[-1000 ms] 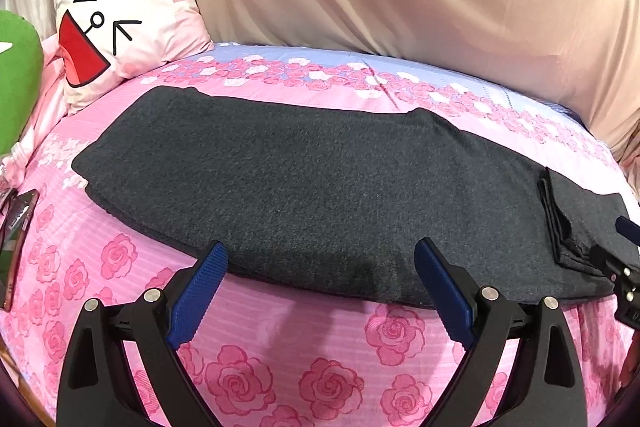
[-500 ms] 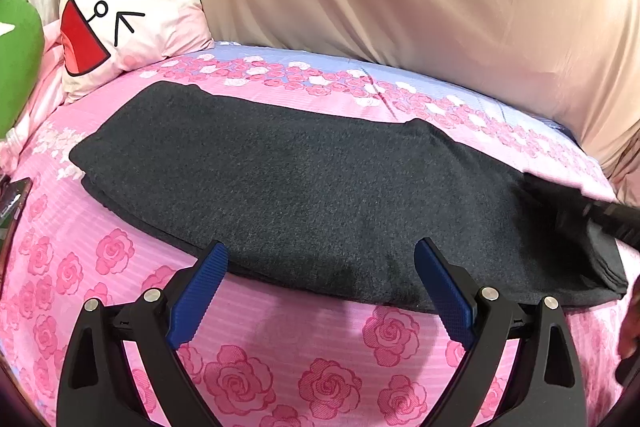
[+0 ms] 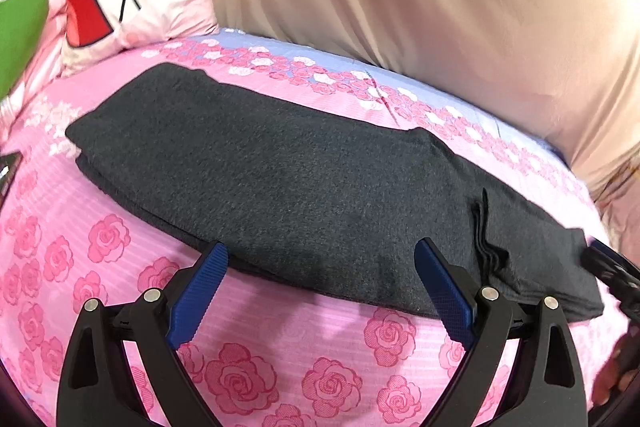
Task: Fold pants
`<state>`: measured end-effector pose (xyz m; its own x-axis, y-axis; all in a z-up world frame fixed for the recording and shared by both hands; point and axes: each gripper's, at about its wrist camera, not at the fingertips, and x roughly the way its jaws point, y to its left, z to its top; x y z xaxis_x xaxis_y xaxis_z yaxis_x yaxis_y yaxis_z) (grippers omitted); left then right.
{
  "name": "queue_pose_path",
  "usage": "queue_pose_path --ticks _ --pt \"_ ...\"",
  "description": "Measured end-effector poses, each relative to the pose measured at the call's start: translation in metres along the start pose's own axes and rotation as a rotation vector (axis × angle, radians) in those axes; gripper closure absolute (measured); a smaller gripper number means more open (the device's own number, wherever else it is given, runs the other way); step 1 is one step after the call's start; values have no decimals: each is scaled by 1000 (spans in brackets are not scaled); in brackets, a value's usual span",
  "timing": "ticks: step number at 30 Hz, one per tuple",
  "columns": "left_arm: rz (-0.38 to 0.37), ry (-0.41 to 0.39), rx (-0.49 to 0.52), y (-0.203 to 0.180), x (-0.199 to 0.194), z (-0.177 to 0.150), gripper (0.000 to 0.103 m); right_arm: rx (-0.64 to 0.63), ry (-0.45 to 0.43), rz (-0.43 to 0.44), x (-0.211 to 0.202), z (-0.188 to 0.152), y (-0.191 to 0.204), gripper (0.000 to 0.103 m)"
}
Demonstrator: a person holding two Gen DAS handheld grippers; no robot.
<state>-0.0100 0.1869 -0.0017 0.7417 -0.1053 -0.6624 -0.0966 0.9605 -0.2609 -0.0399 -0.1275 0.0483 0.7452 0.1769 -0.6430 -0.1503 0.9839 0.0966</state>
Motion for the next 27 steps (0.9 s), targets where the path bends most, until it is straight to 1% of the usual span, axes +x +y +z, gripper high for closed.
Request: queue_pose_path --ticks 2,4,5,6,7,9,11,12,13,14,15,16,17,18,20,22,24,27 --pt "-14 5 -37 6 0 1 10 95 -7 -100 -21 -15 -47 34" --pt "-24 7 -69 12 1 2 10 202 10 -159 -31 -32 -88 34" --pt "-28 6 -82 14 1 2 10 279 25 -180 -33 -44 -113 34" --pt "-37 5 -97 17 1 2 10 333 38 -185 -33 -51 -128 34" --pt "-41 6 -107 18 1 3 10 397 53 -166 -30 -60 -143 34" --pt "-37 7 -115 20 1 3 10 459 72 -82 -19 -67 -155 34" --pt "-28 6 -109 18 1 3 10 496 96 -9 -7 -71 -157 33" --pt "-23 4 -105 18 0 3 10 487 93 -15 -3 -68 -155 32" --pt "-17 0 -98 16 0 3 10 480 95 4 1 -64 -153 32" --pt "-10 -5 -91 15 -1 2 10 487 108 64 10 -57 -153 38" --pt "-1 -9 -83 14 -1 2 10 490 114 54 15 -55 -151 61" --pt "8 -12 -78 12 -1 2 10 476 127 43 19 -52 -146 76" --pt "15 -14 -74 12 -2 2 10 468 124 66 21 -49 -142 85" --pt "19 -17 -71 11 -2 2 10 459 102 55 15 -47 -141 87" --pt "15 -25 -68 12 -5 2 10 433 31 38 -3 -39 -141 89" --pt "17 -47 -68 12 -9 1 10 413 -13 13 -24 -34 -149 90" --pt "23 -63 -58 10 -12 0 10 401 -10 -4 -30 -36 -154 91" --pt "35 -58 -31 5 -11 -1 10 356 -7 -61 -36 -42 -157 91"
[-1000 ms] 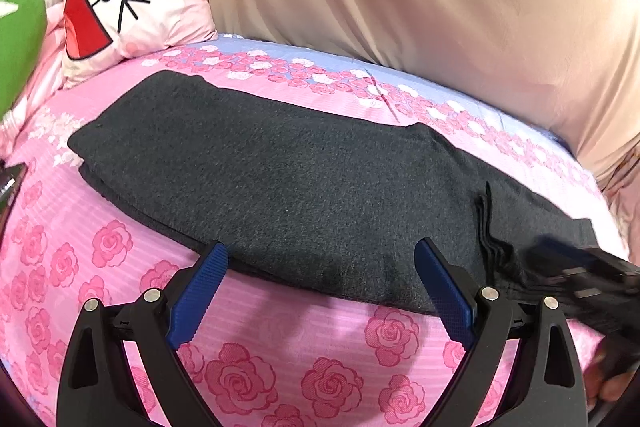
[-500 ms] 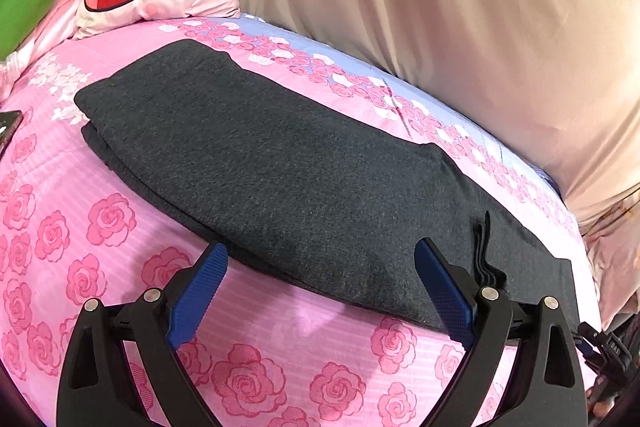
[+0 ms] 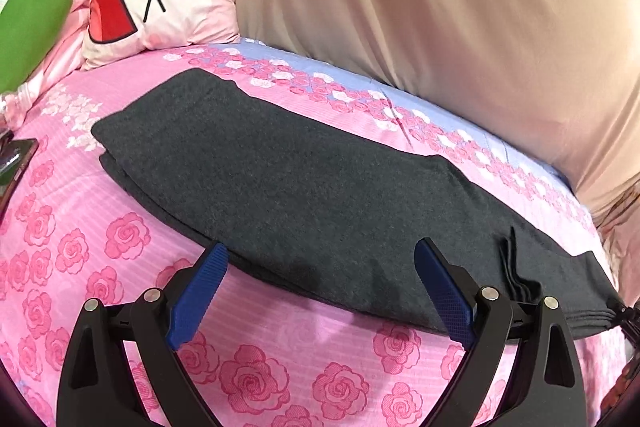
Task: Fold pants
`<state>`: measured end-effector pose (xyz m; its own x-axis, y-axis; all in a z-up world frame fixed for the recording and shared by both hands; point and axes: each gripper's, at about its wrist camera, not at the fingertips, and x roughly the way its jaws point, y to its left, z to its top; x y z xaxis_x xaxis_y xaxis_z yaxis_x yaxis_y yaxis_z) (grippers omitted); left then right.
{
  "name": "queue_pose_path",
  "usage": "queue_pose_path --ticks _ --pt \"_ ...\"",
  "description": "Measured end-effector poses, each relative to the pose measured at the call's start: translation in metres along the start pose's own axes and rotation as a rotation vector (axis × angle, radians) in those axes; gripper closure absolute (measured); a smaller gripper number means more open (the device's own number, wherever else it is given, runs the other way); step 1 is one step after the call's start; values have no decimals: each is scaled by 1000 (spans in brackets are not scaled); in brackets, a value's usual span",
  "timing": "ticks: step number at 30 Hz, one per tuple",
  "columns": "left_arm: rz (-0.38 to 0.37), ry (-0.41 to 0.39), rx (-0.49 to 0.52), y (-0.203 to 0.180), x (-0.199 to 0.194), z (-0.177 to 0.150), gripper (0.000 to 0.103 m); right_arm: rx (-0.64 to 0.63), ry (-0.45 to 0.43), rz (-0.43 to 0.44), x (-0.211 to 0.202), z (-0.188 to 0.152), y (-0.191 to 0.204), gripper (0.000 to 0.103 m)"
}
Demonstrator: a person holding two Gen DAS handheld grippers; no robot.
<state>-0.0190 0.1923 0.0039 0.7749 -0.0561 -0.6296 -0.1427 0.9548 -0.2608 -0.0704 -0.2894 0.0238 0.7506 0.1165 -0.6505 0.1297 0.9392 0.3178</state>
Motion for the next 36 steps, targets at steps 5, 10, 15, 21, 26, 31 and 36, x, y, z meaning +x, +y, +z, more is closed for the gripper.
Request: queue_pose_path --ticks 5,10,15,21,26,31,36 --pt "-22 -3 52 -11 -6 -6 10 49 -66 -121 -27 2 -42 91" --pt "-36 17 80 -17 -3 -6 10 120 -95 -297 -50 -2 -87 101" --pt "-102 20 -130 26 -7 4 10 -160 -116 -77 -61 -10 18 35" --pt "-104 52 -517 119 -4 4 10 -492 13 111 -5 -50 146 28" --pt "-77 25 -521 143 -11 7 10 -528 142 39 55 -59 170 41" --pt "-122 35 -487 140 -2 10 10 -346 155 98 52 -34 144 94" --pt "-149 27 -509 143 0 13 10 -356 72 153 35 -22 171 93"
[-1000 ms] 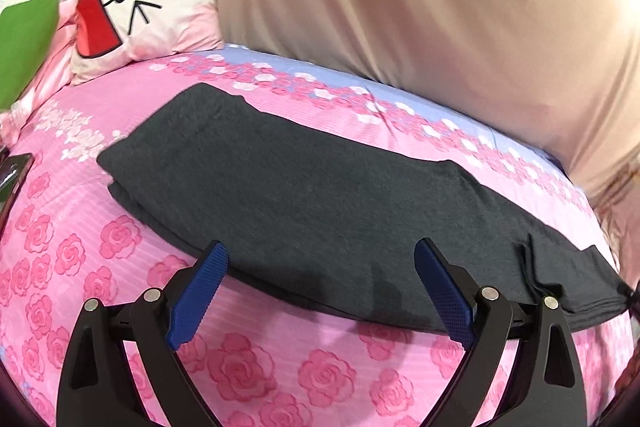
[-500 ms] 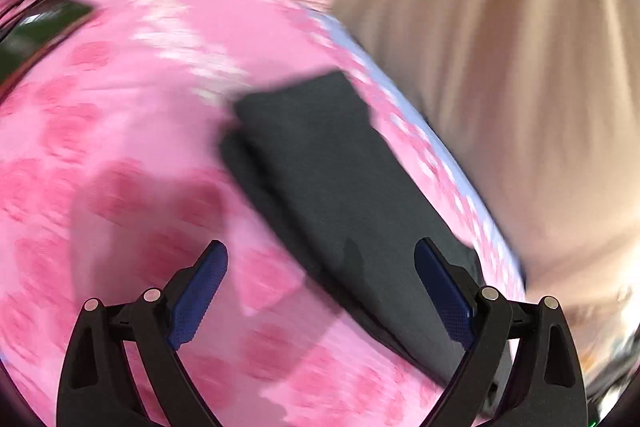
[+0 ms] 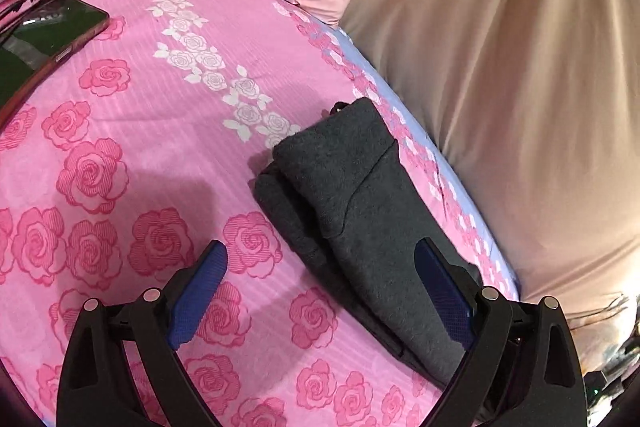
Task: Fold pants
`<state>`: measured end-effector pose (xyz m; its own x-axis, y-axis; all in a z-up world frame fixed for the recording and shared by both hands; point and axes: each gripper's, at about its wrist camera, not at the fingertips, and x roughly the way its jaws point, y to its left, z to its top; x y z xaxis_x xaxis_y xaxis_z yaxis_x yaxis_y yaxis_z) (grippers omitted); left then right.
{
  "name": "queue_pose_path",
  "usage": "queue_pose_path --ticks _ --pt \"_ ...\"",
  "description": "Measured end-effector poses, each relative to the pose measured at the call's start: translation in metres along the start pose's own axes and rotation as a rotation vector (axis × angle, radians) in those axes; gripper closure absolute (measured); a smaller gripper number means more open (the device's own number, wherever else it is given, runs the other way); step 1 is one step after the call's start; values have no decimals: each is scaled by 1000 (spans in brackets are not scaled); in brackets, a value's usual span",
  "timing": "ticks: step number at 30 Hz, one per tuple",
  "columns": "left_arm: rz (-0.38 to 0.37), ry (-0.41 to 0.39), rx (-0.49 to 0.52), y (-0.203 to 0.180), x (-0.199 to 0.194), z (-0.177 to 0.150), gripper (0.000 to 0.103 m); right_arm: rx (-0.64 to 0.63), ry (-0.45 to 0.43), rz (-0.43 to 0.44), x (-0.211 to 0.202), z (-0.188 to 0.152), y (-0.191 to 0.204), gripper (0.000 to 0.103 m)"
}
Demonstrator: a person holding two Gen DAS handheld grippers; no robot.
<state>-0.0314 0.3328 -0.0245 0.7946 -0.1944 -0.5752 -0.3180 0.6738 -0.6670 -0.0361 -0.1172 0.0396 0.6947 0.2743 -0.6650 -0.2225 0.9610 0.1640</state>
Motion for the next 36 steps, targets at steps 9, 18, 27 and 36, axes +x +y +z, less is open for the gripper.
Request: queue_pose_path --ticks 9,18,27,36 --pt "29 11 -47 -5 13 15 10 44 -25 -20 -1 -24 -16 31" --pt "72 -49 176 -97 9 21 89 321 -163 -140 -65 -62 -132 19" --pt "-263 150 745 -293 -17 -147 48 362 -172 -88 -63 -63 -147 17" --pt "-204 195 793 -248 4 -216 11 365 -115 14 -55 -62 -150 14"
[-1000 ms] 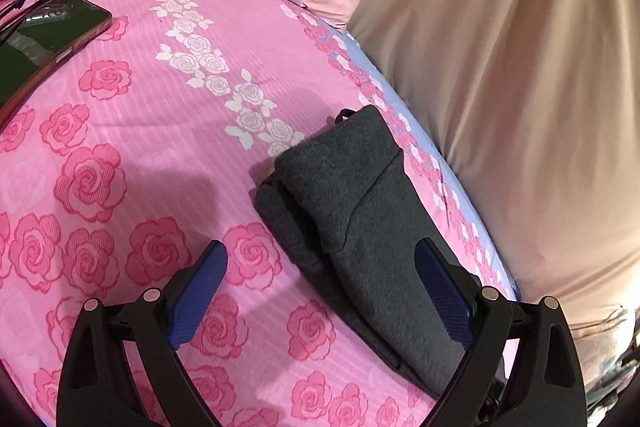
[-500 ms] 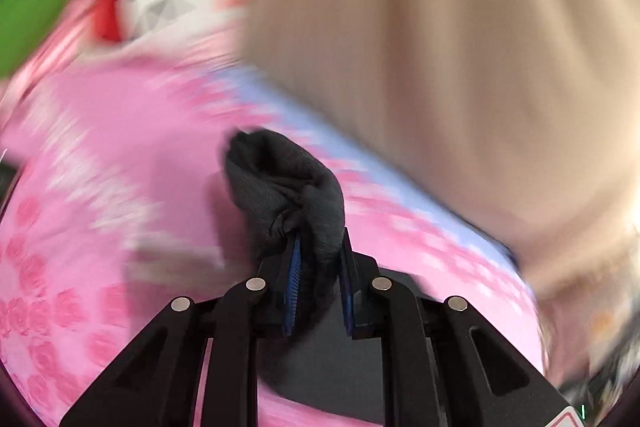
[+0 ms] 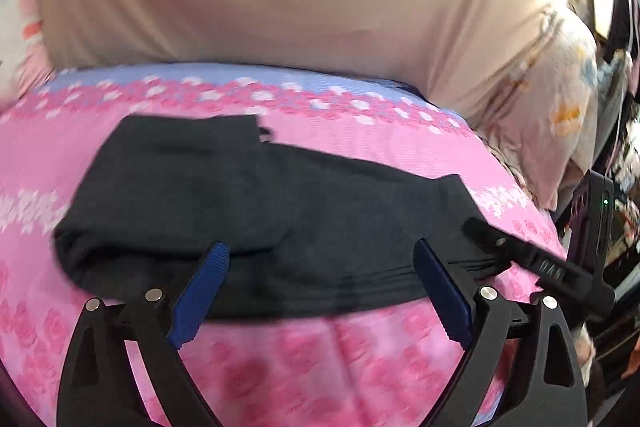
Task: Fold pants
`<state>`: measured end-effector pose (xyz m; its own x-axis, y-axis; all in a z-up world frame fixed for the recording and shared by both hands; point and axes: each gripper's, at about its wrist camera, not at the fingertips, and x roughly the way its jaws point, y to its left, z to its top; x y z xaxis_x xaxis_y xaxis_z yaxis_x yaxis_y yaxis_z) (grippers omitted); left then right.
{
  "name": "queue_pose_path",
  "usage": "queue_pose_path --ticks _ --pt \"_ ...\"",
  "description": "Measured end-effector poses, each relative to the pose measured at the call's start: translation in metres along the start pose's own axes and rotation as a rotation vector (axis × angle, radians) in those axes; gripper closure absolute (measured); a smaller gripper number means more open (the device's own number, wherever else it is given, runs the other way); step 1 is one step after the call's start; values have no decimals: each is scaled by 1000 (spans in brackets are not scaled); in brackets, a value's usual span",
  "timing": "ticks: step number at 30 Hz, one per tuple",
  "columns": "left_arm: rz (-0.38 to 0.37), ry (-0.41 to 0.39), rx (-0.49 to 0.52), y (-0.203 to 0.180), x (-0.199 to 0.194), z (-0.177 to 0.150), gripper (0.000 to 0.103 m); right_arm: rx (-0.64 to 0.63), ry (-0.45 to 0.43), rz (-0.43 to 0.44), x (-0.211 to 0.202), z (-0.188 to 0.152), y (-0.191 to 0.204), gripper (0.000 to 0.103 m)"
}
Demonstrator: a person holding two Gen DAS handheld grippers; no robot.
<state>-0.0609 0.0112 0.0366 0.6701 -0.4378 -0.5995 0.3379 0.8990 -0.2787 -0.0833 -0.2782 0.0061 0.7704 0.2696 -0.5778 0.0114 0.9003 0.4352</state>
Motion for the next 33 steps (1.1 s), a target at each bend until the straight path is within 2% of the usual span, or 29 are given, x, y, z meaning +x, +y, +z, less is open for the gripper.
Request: queue_pose_path --ticks 3,5,8,9,11,13,15,17,18,19,21,23,25,28,30,33 --pt "27 -21 -65 42 -16 -5 11 -34 41 31 12 4 17 14" --pt "36 -30 -123 71 -21 -5 11 -50 85 88 27 10 37 14" --pt "26 -33 -209 112 -24 -12 11 -63 160 197 56 21 73 14" --pt "-17 -28 -256 124 -25 -14 11 -95 185 204 69 24 88 14" --pt "-77 -44 -306 132 -27 -16 11 -159 216 171 95 27 114 14" --pt "-96 -59 -313 133 -30 -18 11 -179 258 140 118 28 127 14" --pt "-103 -78 -282 128 -34 -20 11 -165 304 112 141 23 137 12" --pt "-127 -97 -219 117 -40 -22 11 -179 276 92 144 20 147 12" --pt "-133 -100 -198 113 -41 -22 11 -192 281 119 145 19 155 24" --pt "-132 -102 -174 108 -41 -23 11 -201 295 147 146 18 161 40" --pt "-112 -108 -136 98 -41 -22 11 -222 308 114 152 18 173 70" --pt "-92 -130 -108 92 -46 -23 11 -213 317 134 154 24 181 84" --pt "-77 -160 -102 91 -51 -24 11 -191 300 204 143 40 193 85" --pt "-65 -192 -114 93 -56 -25 11 -198 215 300 106 70 211 86" --pt "-67 -198 -116 93 -57 -26 11 -229 121 292 71 88 215 86" --pt "-72 -193 -105 91 -57 -26 11 -216 30 237 23 102 177 87"
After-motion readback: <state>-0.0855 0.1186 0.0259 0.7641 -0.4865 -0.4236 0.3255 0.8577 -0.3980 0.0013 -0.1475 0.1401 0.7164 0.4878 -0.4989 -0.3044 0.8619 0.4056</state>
